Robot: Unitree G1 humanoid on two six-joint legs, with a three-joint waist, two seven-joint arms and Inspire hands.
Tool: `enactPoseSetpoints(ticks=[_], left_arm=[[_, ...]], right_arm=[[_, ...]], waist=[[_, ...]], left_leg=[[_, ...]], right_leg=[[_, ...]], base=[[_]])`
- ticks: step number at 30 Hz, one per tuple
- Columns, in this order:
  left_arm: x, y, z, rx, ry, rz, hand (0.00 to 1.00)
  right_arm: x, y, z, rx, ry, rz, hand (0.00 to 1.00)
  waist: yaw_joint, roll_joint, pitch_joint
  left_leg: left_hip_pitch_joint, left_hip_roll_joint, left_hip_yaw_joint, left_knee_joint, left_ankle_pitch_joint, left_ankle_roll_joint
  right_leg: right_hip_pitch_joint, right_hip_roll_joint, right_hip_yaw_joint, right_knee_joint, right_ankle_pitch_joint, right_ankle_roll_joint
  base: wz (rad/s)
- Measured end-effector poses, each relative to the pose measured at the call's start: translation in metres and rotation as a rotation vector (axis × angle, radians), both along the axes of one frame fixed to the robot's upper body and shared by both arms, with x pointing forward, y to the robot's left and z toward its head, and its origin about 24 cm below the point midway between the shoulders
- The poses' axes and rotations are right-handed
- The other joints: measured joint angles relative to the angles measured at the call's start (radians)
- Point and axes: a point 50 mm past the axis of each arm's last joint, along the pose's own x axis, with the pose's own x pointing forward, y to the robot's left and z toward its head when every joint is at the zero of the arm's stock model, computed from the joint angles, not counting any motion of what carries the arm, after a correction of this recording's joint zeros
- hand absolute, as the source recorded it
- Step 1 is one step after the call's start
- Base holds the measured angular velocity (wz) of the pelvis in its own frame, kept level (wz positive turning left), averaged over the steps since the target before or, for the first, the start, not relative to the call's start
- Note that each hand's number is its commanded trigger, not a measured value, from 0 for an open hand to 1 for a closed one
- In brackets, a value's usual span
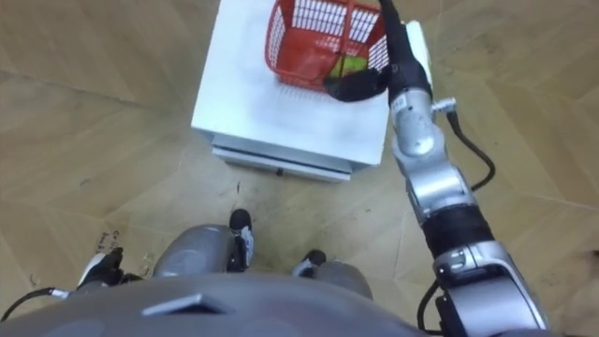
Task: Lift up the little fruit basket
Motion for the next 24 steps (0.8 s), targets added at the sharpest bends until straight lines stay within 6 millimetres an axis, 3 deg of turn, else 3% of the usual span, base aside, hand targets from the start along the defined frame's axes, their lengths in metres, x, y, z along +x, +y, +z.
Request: enactPoseSetpoints(ticks=[3,9,11,13,19,24], left_arm=[[0.001,0.002,0.002,0.010,-0.018,0.020,0.00],[-0.001,0.004,0.004,0.013,-0.052,0.076,0.00],[-0.005,0.005,0.004,0.016,-0.051,0.090,0.00],[-0.006,0.006,0.006,0.023,-0.062,0.081,0.00],[-0.011,0.004,0.006,0.038,-0.064,0.087,0.00],[-0.024,0.003,0.004,0.044,-0.015,0.097,0.00]], right_arm=[[-0.013,-0.010,-0.008,-0.031,0.033,-0.031,0.00],[-0.047,-0.039,-0.025,-0.119,0.116,-0.136,0.00],[-0.055,-0.046,-0.029,-0.136,0.135,-0.171,0.00],[-0.066,-0.052,-0.034,-0.146,0.161,-0.207,0.00],[-0.112,-0.071,-0.078,-0.189,0.414,-0.291,0.00],[-0.168,-0.086,-0.110,-0.227,0.677,-0.378,0.00]], waist=[[-0.021,0.009,-0.0016],[-0.050,0.062,-0.0150],[-0.067,0.070,-0.0143],[-0.072,0.073,-0.0176],[-0.091,0.063,-0.0134],[-0.099,0.059,-0.0118]], left_leg=[[0.028,-0.002,0.000,-0.005,-0.001,0.000],[0.093,-0.003,0.021,-0.025,-0.006,-0.002],[0.115,-0.005,0.022,-0.028,-0.007,-0.003],[0.131,-0.004,0.024,-0.028,-0.009,-0.006],[0.181,-0.003,0.024,-0.030,-0.016,-0.017],[0.206,-0.007,0.028,-0.039,-0.016,-0.017]], right_leg=[[0.025,-0.001,0.000,-0.001,0.000,0.000],[0.073,-0.003,0.009,-0.004,-0.003,0.004],[0.096,-0.003,0.010,-0.020,-0.003,0.004],[0.113,0.000,0.014,-0.026,-0.005,0.004],[0.167,0.004,0.024,-0.038,-0.014,-0.002],[0.188,0.004,0.033,-0.051,-0.026,0.000]], base=[[0.00],[-0.12],[-0.05],[-0.03],[-0.01],[-0.02]])
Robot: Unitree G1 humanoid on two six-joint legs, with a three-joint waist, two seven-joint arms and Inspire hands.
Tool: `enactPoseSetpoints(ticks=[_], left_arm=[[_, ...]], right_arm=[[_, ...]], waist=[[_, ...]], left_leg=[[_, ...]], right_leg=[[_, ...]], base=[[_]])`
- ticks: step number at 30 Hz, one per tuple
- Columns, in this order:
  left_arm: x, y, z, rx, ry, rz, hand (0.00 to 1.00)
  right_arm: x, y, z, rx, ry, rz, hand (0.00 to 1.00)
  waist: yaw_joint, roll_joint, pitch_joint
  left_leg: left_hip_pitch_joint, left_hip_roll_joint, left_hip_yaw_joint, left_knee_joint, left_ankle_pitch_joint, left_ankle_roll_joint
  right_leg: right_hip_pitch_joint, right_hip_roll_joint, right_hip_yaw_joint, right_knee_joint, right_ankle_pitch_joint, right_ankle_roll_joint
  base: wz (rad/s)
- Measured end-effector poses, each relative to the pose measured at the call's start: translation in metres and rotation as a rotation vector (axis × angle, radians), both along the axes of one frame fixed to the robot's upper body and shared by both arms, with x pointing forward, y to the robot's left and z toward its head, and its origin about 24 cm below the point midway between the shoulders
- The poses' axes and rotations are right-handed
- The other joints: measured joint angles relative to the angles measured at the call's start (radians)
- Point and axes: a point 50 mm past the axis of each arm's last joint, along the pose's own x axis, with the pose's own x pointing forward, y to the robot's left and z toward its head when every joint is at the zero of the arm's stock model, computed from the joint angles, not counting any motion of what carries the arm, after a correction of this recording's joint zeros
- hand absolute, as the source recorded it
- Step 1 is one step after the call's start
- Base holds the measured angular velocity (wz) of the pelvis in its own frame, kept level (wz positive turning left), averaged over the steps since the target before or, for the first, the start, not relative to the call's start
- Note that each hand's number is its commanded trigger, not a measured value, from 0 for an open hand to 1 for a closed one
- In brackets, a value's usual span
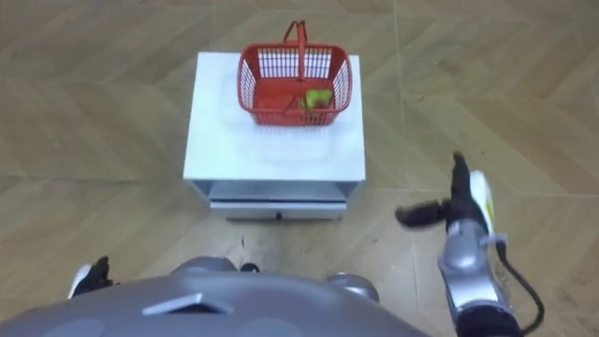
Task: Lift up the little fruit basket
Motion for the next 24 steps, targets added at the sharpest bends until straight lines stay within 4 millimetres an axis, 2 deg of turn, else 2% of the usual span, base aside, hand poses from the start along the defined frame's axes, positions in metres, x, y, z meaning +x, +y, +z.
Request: enactPoseSetpoints(ticks=[3,4,9,12,16,24], left_arm=[[-0.002,0.000,0.000,0.008,0.025,-0.020,0.00],[-0.002,0.000,0.000,0.009,0.030,-0.023,0.00],[-0.006,-0.002,-0.001,0.014,0.062,-0.050,0.00],[-0.011,-0.002,-0.002,0.006,0.093,-0.022,0.00],[-0.017,-0.008,-0.005,-0.014,0.126,-0.009,0.00],[-0.022,-0.020,-0.011,-0.089,0.177,0.005,0.00]], right_arm=[[-0.028,-0.003,-0.010,-0.015,0.133,-0.007,0.00],[-0.031,-0.003,-0.011,-0.017,0.154,0.000,0.00],[-0.055,-0.003,-0.020,0.001,0.334,0.034,0.00],[-0.071,0.005,-0.026,0.052,0.453,0.038,0.00],[-0.080,0.013,-0.030,0.119,0.534,0.043,0.00],[-0.084,0.023,-0.033,0.205,0.639,0.058,0.00]], waist=[[-0.007,-0.003,-0.0002],[-0.007,-0.008,0.0011],[-0.003,-0.006,0.0002],[-0.002,-0.013,-0.0022],[0.001,-0.010,-0.0030],[0.005,0.001,-0.0012]], left_leg=[[0.012,-0.001,-0.004,0.000,0.000,-0.001],[0.015,-0.001,-0.003,0.000,-0.001,-0.002],[0.038,0.001,-0.003,-0.005,-0.006,-0.010],[0.053,0.001,-0.002,-0.016,-0.010,-0.018],[0.070,0.001,-0.002,-0.020,-0.014,-0.024],[0.069,0.005,-0.016,-0.017,-0.021,-0.028]], right_leg=[[0.015,0.000,-0.006,0.001,-0.007,0.000],[0.017,0.000,-0.006,0.001,-0.008,0.000],[0.040,0.003,-0.007,-0.001,-0.012,-0.003],[0.049,0.004,-0.007,0.000,-0.024,-0.006],[0.063,0.005,-0.006,0.000,-0.026,-0.006],[0.070,0.010,-0.010,0.002,-0.026,-0.006]], base=[[0.04],[0.00],[-0.01],[0.00],[0.00],[0.03]])
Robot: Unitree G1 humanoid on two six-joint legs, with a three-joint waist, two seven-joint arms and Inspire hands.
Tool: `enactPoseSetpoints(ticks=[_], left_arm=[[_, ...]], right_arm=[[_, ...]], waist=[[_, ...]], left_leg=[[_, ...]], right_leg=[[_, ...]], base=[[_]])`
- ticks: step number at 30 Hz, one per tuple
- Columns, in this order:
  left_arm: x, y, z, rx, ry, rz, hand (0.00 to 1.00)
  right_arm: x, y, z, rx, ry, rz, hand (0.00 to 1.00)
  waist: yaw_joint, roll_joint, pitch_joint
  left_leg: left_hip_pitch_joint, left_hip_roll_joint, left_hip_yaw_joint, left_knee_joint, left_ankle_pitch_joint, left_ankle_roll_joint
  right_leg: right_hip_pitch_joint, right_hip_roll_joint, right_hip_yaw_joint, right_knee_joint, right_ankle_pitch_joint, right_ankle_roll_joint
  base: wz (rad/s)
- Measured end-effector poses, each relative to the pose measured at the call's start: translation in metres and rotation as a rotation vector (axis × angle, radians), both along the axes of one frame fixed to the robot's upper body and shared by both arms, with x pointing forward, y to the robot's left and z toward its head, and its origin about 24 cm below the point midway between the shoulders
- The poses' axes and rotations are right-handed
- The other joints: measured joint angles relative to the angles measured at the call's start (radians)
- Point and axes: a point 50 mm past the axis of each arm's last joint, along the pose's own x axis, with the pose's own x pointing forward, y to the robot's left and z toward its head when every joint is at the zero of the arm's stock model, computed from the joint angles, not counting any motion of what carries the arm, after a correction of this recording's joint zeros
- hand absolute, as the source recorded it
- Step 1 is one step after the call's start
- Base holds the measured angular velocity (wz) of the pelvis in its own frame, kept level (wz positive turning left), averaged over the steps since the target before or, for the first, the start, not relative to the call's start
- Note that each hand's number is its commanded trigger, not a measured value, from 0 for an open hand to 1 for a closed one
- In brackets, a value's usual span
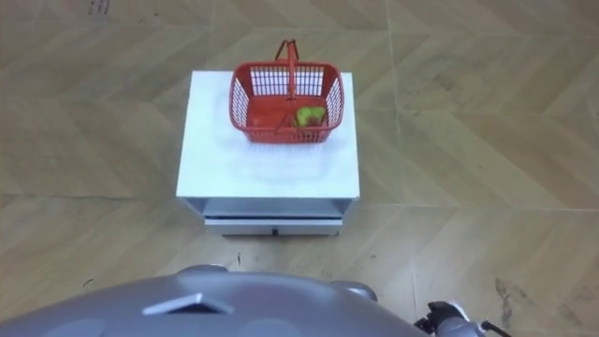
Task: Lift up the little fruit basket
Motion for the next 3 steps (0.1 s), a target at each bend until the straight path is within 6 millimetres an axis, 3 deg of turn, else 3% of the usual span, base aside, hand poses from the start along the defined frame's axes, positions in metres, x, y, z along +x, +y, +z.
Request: enactPoseSetpoints(ticks=[3], left_arm=[[-0.0002,-0.0007,-0.0004,-0.016,0.009,0.001,0.00]], right_arm=[[-0.0015,0.0039,-0.0010,0.023,0.027,-0.009,0.00]], waist=[[0.001,0.006,-0.0001]], left_leg=[[0.002,0.000,-0.007,0.002,-0.005,-0.003]], right_leg=[[0.006,0.001,-0.003,0.000,0.000,0.000]], base=[[0.07]])
